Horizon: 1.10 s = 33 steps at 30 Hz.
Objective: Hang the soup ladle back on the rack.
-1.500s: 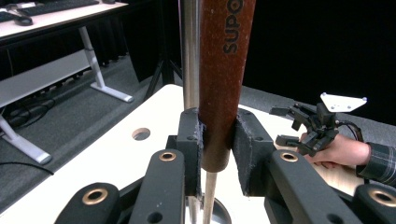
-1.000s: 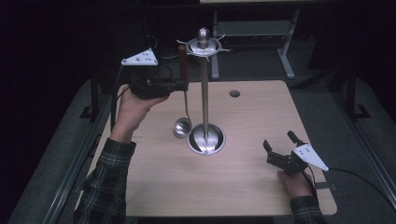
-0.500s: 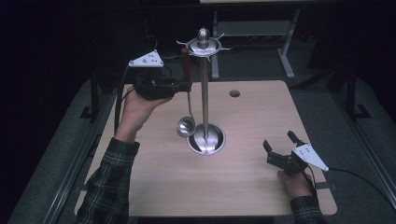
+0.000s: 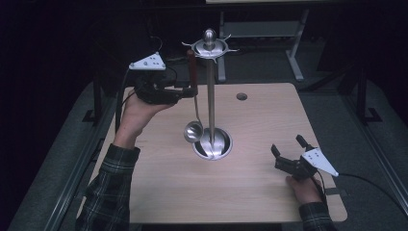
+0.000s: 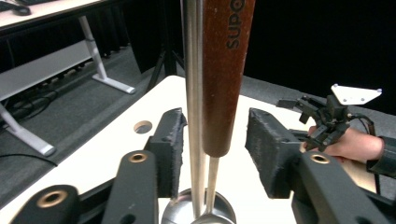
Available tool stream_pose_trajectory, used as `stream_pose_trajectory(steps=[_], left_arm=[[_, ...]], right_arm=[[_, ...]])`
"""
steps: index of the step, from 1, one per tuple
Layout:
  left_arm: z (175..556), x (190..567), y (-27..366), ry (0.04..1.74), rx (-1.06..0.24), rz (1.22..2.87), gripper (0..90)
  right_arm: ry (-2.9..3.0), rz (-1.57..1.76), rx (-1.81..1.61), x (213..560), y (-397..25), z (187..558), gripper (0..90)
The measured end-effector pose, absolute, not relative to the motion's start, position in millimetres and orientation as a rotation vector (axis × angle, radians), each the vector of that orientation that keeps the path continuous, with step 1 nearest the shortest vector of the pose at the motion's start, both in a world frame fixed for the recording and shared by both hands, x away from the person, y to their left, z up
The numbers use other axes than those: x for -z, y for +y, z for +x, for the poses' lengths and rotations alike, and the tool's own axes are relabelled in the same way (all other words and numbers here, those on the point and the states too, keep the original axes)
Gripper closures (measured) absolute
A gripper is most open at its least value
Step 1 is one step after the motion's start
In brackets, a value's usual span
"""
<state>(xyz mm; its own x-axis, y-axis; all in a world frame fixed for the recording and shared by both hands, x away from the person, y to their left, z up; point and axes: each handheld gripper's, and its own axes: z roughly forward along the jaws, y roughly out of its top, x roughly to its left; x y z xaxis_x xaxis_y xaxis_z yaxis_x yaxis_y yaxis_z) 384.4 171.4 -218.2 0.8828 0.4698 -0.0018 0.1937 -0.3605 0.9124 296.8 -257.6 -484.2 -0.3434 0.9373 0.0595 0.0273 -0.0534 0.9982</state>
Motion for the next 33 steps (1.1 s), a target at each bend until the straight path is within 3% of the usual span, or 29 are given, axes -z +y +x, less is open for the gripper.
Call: stream_pose_trajectory(steps=[16,33], left_arm=[[376.9,231.0,187.0,0.526,-0.332,2.003,31.6],[364.7,257.7,216.8,0.598,-0.351,2.028,28.2]], right_arm=[[1.451,1.077,-1.5,484.2,-257.6,296.9,0.2],[1.451,1.076,-1.499,484.2,-257.6,296.9,0.2]])
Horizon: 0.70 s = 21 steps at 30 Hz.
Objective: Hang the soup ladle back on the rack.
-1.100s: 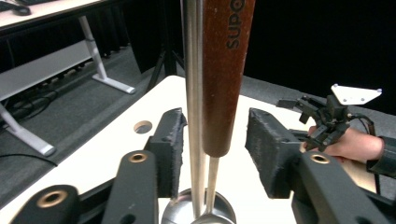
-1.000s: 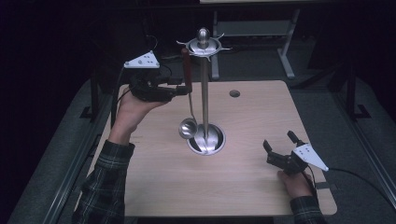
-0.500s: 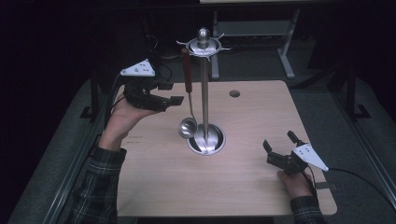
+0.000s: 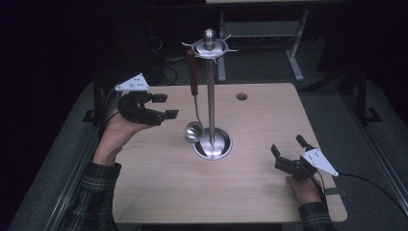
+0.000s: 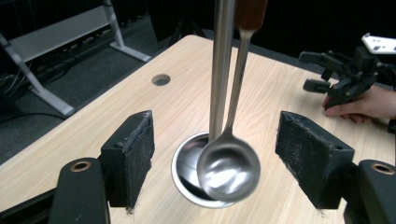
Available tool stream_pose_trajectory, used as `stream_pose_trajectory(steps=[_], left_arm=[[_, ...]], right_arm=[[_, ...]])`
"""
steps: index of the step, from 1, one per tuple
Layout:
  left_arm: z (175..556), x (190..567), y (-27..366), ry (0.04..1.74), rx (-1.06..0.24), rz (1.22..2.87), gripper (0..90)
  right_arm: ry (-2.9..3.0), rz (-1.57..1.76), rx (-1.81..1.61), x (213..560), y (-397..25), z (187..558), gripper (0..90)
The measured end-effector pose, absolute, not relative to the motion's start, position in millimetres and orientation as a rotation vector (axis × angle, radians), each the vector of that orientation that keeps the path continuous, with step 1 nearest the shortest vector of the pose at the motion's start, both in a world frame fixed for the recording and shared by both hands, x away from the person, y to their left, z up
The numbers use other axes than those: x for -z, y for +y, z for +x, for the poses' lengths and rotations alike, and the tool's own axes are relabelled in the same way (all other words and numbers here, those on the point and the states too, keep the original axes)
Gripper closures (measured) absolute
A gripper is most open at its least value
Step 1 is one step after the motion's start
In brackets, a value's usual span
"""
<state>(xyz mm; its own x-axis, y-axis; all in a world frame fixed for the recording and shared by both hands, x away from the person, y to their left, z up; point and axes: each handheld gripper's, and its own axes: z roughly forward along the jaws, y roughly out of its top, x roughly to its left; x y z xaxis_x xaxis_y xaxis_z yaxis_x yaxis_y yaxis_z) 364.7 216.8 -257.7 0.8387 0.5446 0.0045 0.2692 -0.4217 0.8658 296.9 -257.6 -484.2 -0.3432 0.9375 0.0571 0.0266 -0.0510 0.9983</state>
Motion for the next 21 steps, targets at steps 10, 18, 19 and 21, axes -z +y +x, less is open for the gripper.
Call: stream_pose_trajectory(steps=[10,18,19,21], left_arm=[[356.9,274.8,230.3,0.63,-0.353,2.036,27.3],[348.9,294.4,245.4,0.673,-0.356,2.041,26.8],[347.6,298.1,247.9,0.681,-0.354,2.043,26.9],[345.7,303.6,251.0,0.693,-0.354,2.042,26.6]], right_arm=[[1.45,1.077,-1.498,484.2,-257.6,296.8,0.2],[1.449,1.077,-1.498,484.2,-257.6,296.9,0.2],[1.449,1.078,-1.499,484.2,-257.6,296.9,0.2],[1.448,1.078,-1.497,484.2,-257.5,296.9,0.2]])
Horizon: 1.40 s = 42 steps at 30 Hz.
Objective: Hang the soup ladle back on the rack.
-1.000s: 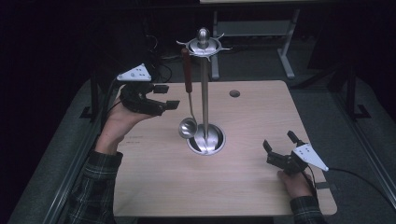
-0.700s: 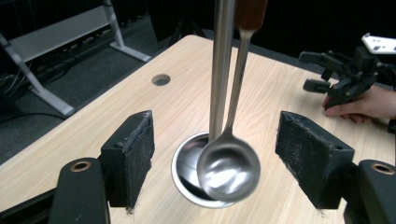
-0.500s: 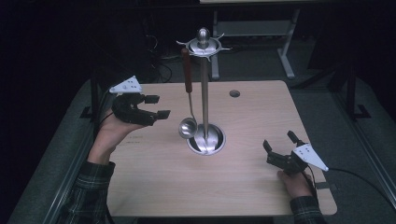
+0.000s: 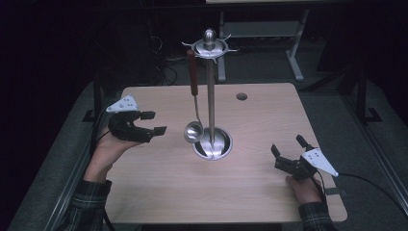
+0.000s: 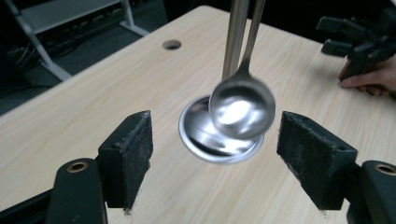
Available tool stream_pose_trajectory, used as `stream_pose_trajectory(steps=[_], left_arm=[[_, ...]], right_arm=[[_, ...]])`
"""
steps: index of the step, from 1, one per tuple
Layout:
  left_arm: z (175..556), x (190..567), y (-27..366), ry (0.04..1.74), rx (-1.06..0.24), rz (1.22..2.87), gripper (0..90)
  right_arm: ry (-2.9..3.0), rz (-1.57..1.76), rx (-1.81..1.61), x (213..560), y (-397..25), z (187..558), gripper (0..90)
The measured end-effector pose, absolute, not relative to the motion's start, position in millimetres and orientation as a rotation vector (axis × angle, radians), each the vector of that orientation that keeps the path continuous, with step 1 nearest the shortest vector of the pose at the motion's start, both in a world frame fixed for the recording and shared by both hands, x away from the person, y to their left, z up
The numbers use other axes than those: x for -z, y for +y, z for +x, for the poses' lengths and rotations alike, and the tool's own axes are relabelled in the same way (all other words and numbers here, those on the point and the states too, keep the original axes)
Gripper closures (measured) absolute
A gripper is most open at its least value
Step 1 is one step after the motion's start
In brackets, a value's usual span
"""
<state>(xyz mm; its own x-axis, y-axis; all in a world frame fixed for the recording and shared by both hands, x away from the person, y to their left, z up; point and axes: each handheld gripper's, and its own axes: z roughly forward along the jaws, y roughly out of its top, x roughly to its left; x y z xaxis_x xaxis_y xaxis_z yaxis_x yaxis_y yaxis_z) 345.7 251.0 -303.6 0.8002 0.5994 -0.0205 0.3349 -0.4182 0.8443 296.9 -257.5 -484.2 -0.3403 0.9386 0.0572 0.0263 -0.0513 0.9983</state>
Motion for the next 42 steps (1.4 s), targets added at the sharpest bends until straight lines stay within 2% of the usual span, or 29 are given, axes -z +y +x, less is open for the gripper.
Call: stream_pose_trajectory(steps=[16,25,42], left_arm=[[331.3,361.4,278.7,0.809,-0.382,2.045,24.6],[313.8,395.0,290.9,0.852,-0.428,2.052,17.3],[286.9,436.4,310.6,0.894,-0.462,2.123,14.0]], right_arm=[[1.448,1.079,-1.498,484.2,-257.6,296.9,0.2],[1.448,1.079,-1.498,484.2,-257.6,296.9,0.2],[1.448,1.079,-1.498,484.2,-257.6,296.9,0.2]])
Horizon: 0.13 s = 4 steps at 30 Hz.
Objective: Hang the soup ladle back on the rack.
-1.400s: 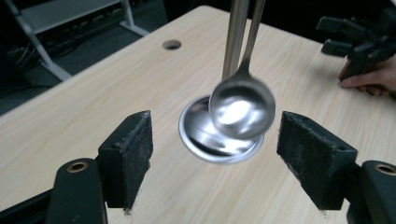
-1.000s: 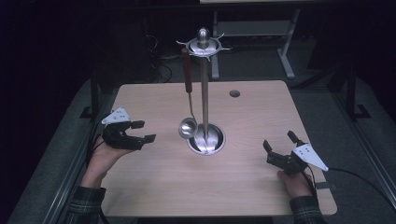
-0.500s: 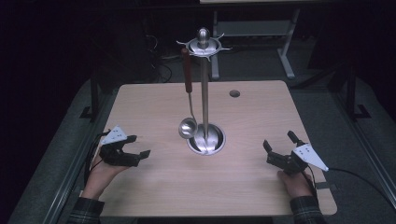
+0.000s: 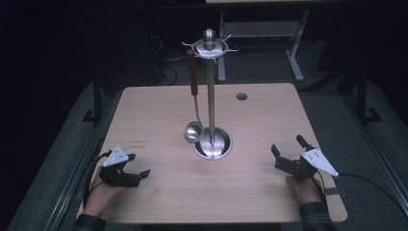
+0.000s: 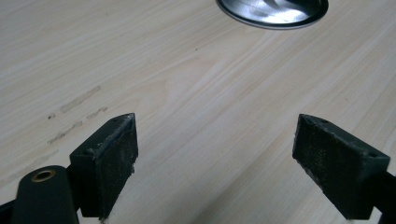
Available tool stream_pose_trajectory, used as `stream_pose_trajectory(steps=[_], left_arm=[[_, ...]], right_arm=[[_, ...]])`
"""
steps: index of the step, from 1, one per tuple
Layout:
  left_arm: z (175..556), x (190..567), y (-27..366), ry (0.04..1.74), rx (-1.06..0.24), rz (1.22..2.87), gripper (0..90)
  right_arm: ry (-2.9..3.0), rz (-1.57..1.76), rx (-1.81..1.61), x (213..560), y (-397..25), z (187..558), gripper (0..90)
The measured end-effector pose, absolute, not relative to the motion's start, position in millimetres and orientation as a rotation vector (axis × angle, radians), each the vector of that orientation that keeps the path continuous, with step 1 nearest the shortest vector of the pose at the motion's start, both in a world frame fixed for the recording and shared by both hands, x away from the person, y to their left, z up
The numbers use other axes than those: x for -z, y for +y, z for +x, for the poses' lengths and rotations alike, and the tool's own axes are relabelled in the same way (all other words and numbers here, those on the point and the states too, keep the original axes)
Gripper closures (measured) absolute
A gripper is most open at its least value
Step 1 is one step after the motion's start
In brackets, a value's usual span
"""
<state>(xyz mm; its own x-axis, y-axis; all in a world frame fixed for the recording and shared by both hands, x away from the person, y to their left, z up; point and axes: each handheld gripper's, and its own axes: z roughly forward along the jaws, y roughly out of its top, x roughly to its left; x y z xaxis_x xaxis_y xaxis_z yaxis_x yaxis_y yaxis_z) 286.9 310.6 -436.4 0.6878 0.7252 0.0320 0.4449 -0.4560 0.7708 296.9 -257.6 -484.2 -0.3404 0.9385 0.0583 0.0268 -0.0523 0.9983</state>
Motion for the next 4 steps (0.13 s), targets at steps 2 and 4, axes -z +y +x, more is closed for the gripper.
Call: stream_pose_trajectory(steps=[2,4], left_arm=[[287.8,438.0,311.9,0.897,-0.477,2.132,14.0],[289.7,441.8,312.9,0.916,-0.48,2.132,13.7]], right_arm=[[1.448,1.08,-1.498,484.2,-257.6,296.8,0.2],[1.449,1.078,-1.497,484.2,-257.6,296.9,0.2]])
